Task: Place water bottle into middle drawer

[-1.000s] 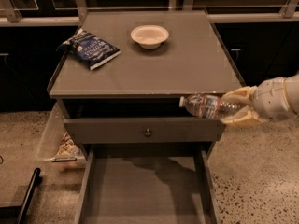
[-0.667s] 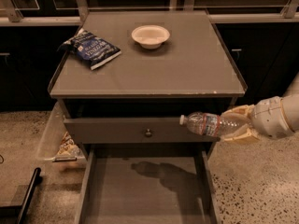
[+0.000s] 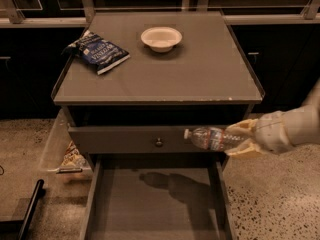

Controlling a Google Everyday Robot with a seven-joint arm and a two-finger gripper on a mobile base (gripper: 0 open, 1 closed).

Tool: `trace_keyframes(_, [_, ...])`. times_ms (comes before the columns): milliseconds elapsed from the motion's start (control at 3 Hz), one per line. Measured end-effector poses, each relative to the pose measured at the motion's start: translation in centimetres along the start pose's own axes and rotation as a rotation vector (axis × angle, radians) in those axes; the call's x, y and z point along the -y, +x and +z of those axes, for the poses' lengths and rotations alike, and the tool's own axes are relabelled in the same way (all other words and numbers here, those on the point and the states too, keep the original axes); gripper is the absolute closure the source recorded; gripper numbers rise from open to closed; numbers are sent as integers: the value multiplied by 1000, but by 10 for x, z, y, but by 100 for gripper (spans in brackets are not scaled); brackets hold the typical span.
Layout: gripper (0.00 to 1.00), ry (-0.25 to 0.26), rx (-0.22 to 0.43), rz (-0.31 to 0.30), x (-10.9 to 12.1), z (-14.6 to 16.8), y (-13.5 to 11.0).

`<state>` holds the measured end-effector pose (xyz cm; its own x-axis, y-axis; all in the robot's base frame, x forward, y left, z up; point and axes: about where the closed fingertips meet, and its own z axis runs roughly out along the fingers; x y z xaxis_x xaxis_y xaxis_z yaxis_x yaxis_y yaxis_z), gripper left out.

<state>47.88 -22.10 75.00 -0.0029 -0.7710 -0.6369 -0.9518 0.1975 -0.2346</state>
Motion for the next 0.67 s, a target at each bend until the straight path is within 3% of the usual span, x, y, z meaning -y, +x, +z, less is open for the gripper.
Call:
trace_keyframes(333, [100,-40,-1,49,-13,72,28])
trace_keyframes(667, [100,-68,22,90,-21,124,55])
